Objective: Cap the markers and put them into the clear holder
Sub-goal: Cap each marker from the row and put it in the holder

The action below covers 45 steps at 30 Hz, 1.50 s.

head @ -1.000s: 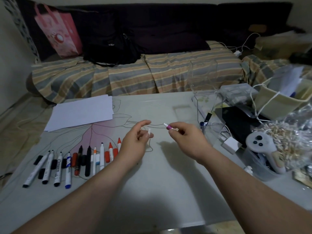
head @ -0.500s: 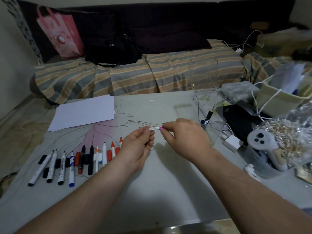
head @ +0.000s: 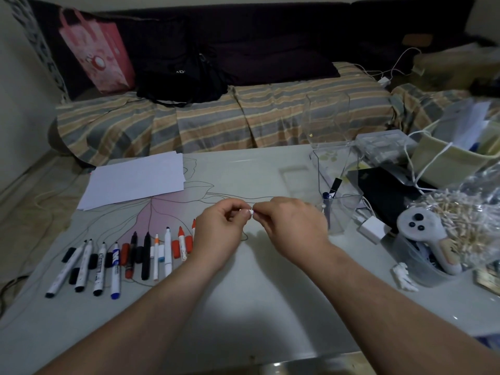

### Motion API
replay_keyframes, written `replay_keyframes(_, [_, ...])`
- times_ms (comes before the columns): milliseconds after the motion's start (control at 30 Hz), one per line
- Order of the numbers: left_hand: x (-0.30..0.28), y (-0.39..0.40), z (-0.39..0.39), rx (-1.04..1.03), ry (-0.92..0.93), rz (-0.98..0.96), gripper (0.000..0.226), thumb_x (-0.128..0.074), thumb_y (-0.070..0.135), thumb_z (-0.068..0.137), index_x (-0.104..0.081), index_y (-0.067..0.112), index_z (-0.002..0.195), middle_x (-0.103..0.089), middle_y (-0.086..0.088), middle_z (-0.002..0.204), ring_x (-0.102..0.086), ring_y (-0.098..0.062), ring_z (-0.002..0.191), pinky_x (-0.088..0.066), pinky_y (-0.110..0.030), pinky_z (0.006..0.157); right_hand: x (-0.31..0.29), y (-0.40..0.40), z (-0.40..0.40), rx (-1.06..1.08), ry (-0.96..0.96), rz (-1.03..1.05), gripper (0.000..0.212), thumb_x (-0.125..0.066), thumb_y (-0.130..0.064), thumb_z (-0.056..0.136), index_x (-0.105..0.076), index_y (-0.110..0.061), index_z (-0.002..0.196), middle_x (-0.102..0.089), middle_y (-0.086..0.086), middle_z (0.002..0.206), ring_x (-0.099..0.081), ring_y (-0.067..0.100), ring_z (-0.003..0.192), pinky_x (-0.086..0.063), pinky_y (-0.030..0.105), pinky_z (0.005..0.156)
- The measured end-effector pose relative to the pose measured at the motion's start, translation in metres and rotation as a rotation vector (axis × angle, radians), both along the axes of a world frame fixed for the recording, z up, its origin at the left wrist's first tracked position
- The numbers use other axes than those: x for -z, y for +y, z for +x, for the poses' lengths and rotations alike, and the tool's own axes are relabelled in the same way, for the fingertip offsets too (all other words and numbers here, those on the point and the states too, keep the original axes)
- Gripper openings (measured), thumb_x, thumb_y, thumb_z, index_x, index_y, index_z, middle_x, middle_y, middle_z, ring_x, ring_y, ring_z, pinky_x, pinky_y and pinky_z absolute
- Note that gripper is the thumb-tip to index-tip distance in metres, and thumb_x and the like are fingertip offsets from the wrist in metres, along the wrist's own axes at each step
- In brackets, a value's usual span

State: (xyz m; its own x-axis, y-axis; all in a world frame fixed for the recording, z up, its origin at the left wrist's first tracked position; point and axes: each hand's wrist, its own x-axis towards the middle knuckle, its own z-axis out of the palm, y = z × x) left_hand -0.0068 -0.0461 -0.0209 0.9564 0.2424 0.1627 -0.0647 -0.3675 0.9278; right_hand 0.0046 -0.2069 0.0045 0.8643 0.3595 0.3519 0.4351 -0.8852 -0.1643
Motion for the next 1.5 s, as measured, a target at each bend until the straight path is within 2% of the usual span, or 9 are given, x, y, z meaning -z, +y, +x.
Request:
replay_keyframes(200, [-0.002,-0.004,-0.001,0.007,-0.044,0.048,0.014,-0.071,0.016,0.09,-0.074,0.029,0.089,-0.075,0.009,0.082,-0.069,-0.002,0.08,-0.051,-0.016,0.073,0.0,-0.006,0.003,-0.027,0.196,0.189,0.027,-0.044,-0.052,0.101,-0.064,-0.042,0.117,-0.073,-0.008,0.101,-0.064,0.021,0.099,-0.052,0.037,0.075])
replay_keyframes(367, [-0.001,-0.013,0.002,0.095,-0.048,-0.087,0.025,-0.071,0.025,0.092,-0.067,0.038,0.113,-0.077,0.007,0.088,-0.073,-0.009,0.088,-0.057,-0.033,0.083,-0.02,-0.018,0.012,-0.098,0.355,0.335,0.016,-0.049,-0.037,0.103,-0.061,-0.031,0.11,-0.072,-0.009,0.08,-0.064,0.014,0.084,-0.05,0.034,0.079])
replay_keyframes(533, [0.011,-0.015,-0.002,0.236,-0.006,0.302,0.02,-0.068,0.027,0.093,-0.072,0.033,0.111,-0.07,0.018,0.092,-0.061,0.001,0.084,-0.048,-0.022,0.081,-0.056,-0.068,0.03,0.193,0.015,0.808,0.007,-0.052,-0.024,0.103,-0.056,-0.023,0.11,-0.064,-0.007,0.098,-0.062,0.011,0.087,-0.048,0.026,0.073])
replay_keyframes(700, [0.031,-0.018,-0.006,0.487,0.094,0.692,0.022,-0.061,0.032,0.094,-0.071,0.033,0.114,-0.069,0.015,0.115,-0.049,-0.009,0.116,-0.039,-0.028,0.104,-0.029,-0.102,0.038,0.276,-0.091,0.485,0.009,-0.058,-0.022,0.1,-0.051,-0.022,0.104,-0.063,-0.001,0.089,-0.058,0.023,0.081,-0.041,0.032,0.068])
replay_keyframes(800, [0.038,-0.019,-0.005,0.508,0.126,0.745,0.024,-0.059,0.033,0.093,-0.071,0.033,0.114,-0.069,0.014,0.115,-0.047,-0.012,0.118,-0.04,-0.028,0.103,-0.008,-0.105,0.04,0.253,-0.033,0.281,0.036,-0.058,-0.021,0.098,-0.042,-0.03,0.129,-0.068,0.002,0.091,-0.056,0.028,0.085,-0.05,0.043,0.069])
replay_keyframes(967, [0.043,-0.014,-0.003,0.517,0.157,0.789,0.025,-0.056,0.034,0.093,-0.072,0.033,0.112,-0.071,0.014,0.109,-0.048,-0.013,0.114,-0.043,-0.03,0.1,0.005,-0.111,0.045,0.305,0.091,0.136,0.023,-0.044,-0.025,0.104,-0.054,-0.031,0.123,-0.065,0.007,0.099,-0.046,0.029,0.101,-0.036,0.042,0.075])
replay_keyframes(1133, [0.042,0.013,0.004,0.356,0.165,0.777,0.017,-0.06,0.033,0.092,-0.075,0.034,0.1,-0.073,0.014,0.098,-0.055,-0.012,0.106,-0.035,-0.036,0.112,-0.002,-0.099,0.041,0.377,0.0,0.111,0.028,-0.053,-0.023,0.098,-0.069,-0.027,0.12,-0.063,0.0,0.127,-0.043,0.033,0.112,-0.034,0.042,0.08])
replay_keyframes(1233, [0.035,0.041,0.011,0.155,0.21,0.774,0.019,-0.062,0.027,0.091,-0.077,0.036,0.098,-0.073,0.011,0.1,-0.057,-0.02,0.106,-0.045,-0.032,0.096,-0.007,-0.062,0.034,0.261,-0.201,0.179,0.029,-0.054,-0.021,0.089,-0.076,-0.022,0.108,-0.066,0.003,0.112,-0.051,0.036,0.105,-0.044,0.043,0.079])
replay_keyframes(1500, [0.033,0.093,0.01,-0.068,0.28,0.776,0.029,-0.055,0.022,0.092,-0.073,0.039,0.108,-0.07,0.0,0.11,-0.057,-0.029,0.11,-0.049,-0.044,0.095,0.054,0.052,0.01,-0.209,0.458,-0.004,0.037,-0.049,-0.028,0.091,-0.066,-0.028,0.124,-0.057,0.007,0.123,-0.055,0.032,0.117,-0.05,0.042,0.097])
